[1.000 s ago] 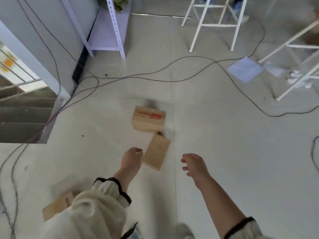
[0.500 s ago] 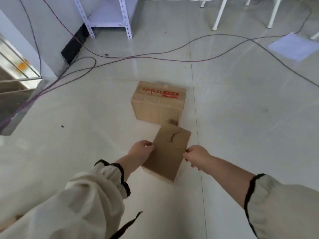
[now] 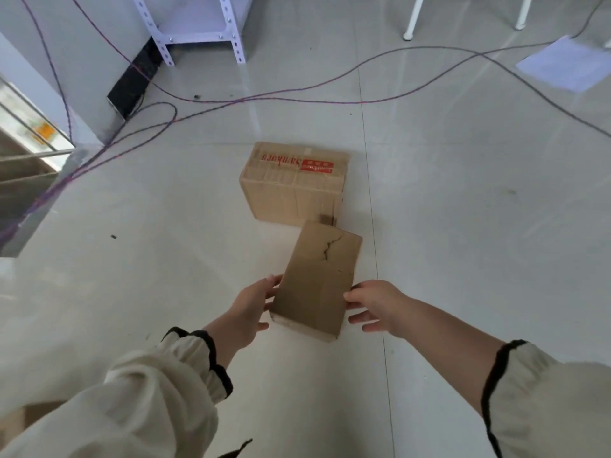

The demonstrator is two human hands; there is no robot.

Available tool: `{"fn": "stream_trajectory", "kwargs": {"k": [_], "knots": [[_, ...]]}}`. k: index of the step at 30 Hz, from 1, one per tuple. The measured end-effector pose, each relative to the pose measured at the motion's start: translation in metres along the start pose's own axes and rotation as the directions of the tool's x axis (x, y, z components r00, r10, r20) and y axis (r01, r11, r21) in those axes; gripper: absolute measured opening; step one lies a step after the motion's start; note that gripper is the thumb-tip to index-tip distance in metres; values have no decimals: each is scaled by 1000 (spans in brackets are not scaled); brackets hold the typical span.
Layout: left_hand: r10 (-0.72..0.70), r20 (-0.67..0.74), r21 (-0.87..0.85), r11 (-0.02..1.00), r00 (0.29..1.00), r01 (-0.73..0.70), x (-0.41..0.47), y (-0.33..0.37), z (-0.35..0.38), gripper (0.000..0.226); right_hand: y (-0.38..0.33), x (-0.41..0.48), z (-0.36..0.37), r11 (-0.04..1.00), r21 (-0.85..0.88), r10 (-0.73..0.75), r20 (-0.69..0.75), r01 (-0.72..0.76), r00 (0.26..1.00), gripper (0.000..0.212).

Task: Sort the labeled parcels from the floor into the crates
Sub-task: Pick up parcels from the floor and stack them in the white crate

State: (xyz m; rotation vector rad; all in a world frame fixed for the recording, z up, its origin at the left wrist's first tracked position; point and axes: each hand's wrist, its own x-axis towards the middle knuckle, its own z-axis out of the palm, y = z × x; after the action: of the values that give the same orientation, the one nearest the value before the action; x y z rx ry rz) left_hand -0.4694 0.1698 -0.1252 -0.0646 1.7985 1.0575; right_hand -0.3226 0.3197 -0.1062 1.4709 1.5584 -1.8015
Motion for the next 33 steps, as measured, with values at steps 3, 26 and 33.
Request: {"fn": "stream_trajectory", "kwargs": {"k": [3, 26, 33], "knots": [[59, 24, 24, 998, 998, -59, 2, 4, -5, 19, 3, 1, -10, 999, 40, -2, 44, 0, 999, 34], [233, 204, 196, 942, 951, -272, -4, -8, 21, 23, 21, 8, -16, 975, 218, -14, -158, 49, 987, 39], [356, 107, 174, 913, 929, -370, -8, -24, 21, 63, 24, 6, -18, 963, 270, 38, -145, 3, 989, 20]]}}
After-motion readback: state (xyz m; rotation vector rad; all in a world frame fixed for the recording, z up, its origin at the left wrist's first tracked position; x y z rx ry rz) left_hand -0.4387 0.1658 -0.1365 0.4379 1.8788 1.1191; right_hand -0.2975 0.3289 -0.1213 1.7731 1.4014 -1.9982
